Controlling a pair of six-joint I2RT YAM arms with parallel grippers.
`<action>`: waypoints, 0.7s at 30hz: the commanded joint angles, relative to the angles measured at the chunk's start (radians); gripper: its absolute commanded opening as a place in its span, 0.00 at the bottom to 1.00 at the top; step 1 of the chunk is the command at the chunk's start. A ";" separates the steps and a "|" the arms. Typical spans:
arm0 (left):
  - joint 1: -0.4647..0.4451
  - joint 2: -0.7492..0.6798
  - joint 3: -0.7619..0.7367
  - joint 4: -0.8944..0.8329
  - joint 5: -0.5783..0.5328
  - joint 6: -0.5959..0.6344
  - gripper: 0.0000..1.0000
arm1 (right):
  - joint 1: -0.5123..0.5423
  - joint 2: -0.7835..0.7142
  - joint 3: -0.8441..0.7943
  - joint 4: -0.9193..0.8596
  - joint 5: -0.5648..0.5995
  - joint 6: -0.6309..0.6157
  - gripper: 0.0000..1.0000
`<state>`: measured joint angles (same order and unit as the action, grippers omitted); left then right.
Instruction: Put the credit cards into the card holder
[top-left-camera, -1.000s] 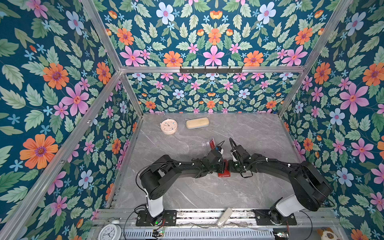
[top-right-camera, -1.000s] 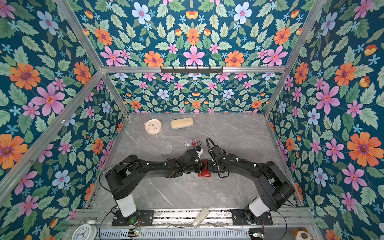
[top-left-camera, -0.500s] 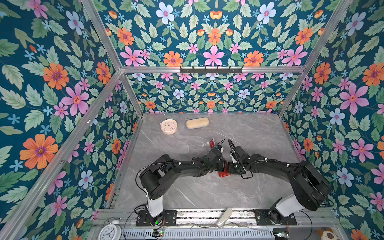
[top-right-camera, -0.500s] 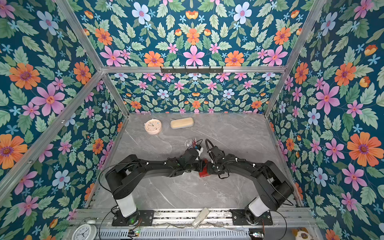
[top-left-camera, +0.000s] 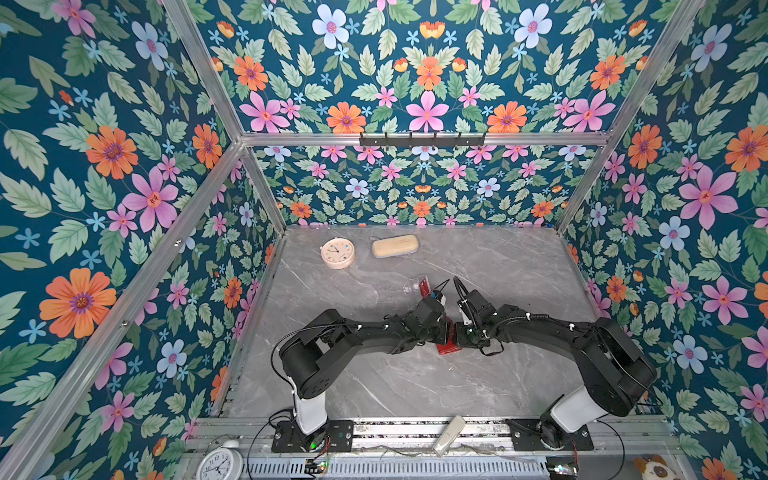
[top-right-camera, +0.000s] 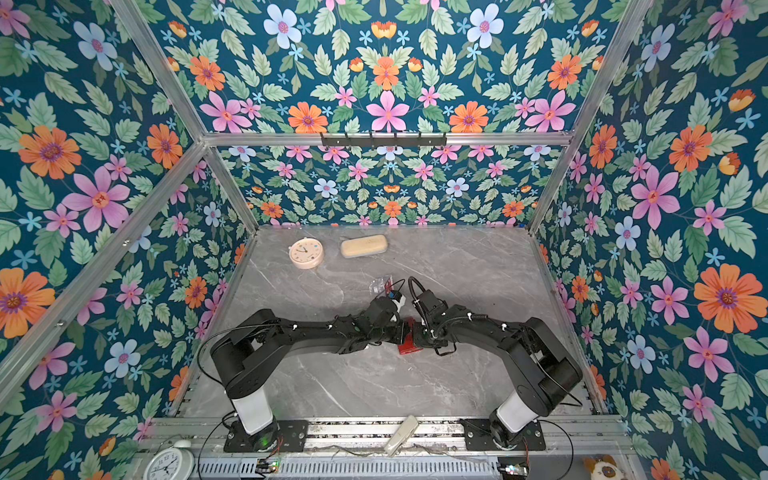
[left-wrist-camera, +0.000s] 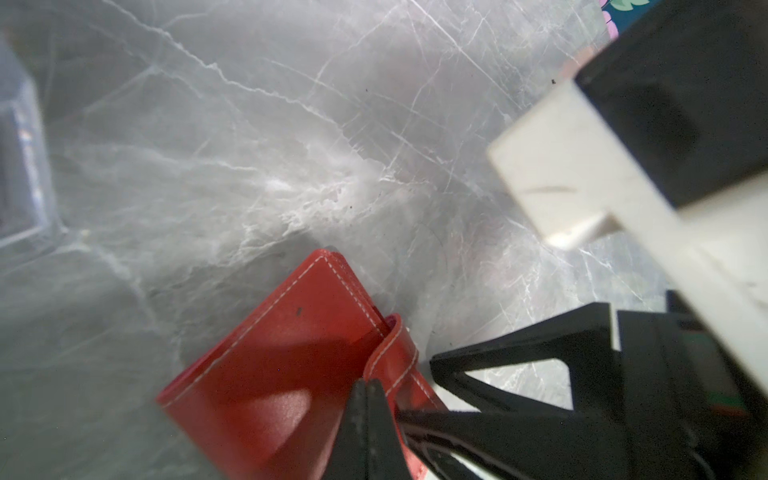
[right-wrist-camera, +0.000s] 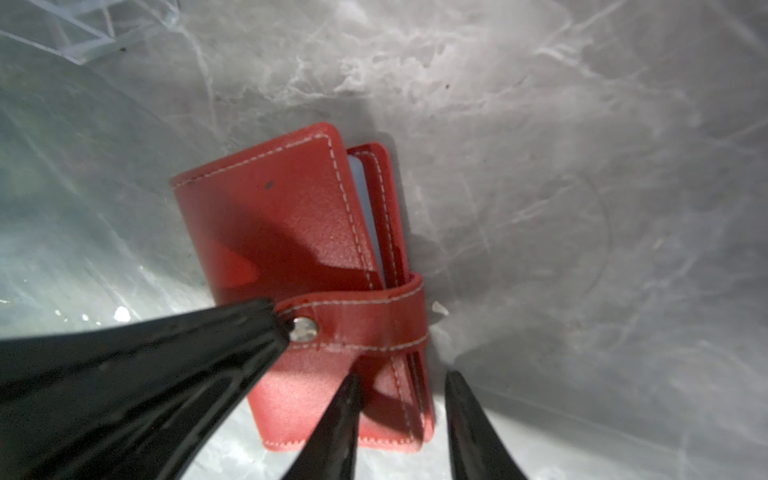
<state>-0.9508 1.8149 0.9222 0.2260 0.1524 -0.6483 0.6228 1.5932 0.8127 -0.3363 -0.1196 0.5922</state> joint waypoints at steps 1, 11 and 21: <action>0.000 0.000 0.001 -0.008 -0.013 0.004 0.00 | 0.001 0.019 -0.006 -0.056 0.084 0.008 0.35; 0.001 0.014 0.010 -0.042 -0.024 0.005 0.00 | 0.002 0.023 -0.002 -0.061 0.087 0.011 0.35; 0.002 0.002 0.004 -0.056 -0.033 0.000 0.00 | 0.001 0.033 0.002 -0.067 0.092 0.012 0.35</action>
<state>-0.9497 1.8244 0.9264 0.2089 0.1421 -0.6495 0.6235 1.6047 0.8234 -0.3481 -0.1181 0.5953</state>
